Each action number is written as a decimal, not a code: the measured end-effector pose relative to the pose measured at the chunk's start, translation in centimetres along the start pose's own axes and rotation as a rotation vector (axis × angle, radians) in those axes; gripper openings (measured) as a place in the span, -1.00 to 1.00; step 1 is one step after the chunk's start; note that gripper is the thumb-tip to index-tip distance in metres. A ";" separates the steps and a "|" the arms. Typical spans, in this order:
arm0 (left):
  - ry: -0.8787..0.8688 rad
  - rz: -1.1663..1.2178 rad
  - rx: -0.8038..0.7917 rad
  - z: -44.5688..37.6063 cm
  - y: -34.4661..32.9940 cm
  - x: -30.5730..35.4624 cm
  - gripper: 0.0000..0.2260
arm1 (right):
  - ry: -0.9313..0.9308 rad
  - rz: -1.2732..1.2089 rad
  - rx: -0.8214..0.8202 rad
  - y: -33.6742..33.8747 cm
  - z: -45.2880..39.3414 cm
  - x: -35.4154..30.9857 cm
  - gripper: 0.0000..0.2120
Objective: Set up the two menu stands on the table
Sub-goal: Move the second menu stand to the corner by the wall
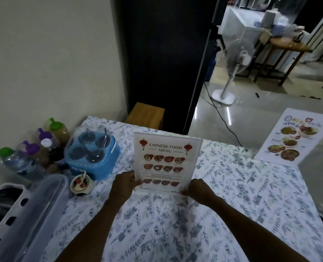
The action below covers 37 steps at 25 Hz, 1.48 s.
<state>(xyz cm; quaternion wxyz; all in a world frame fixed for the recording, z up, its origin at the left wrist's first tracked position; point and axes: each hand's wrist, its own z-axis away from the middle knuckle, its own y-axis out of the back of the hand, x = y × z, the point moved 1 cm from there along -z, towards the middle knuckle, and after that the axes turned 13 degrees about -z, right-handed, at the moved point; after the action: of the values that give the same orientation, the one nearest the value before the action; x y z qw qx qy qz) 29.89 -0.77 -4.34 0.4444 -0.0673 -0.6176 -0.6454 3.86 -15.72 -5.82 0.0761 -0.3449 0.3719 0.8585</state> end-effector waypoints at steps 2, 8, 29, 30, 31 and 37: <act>-0.046 0.026 0.000 -2.8 1.9 1.3 -0.60 | 0.022 -0.015 0.039 2.0 -1.2 -1.9 -0.61; -0.161 0.011 0.009 -13.2 9.4 4.1 -0.63 | 0.079 -0.016 0.168 6.7 -6.8 -9.5 -0.61; 0.074 -0.329 0.008 -34.5 24.7 -15.6 -0.63 | 0.061 -0.129 0.089 -6.5 -33.3 -27.7 -0.65; 0.089 -0.354 0.011 -35.0 25.0 -16.1 -0.61 | 0.074 -0.133 0.080 -7.0 -33.8 -28.0 -0.65; 0.103 -0.400 0.012 -35.5 25.2 -16.4 -0.59 | 0.081 -0.140 0.072 -7.5 -34.4 -28.4 -0.64; 0.102 -0.720 0.023 -35.8 26.0 -17.4 -0.60 | 0.065 -0.145 0.035 -9.2 -37.1 -30.1 -0.58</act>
<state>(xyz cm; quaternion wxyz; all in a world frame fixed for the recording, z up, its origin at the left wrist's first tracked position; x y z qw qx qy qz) 73.92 -18.83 -4.40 0.2198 0.1918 -0.5861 -0.7559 49.83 -31.03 -9.71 0.1319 -0.3972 0.3634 0.8324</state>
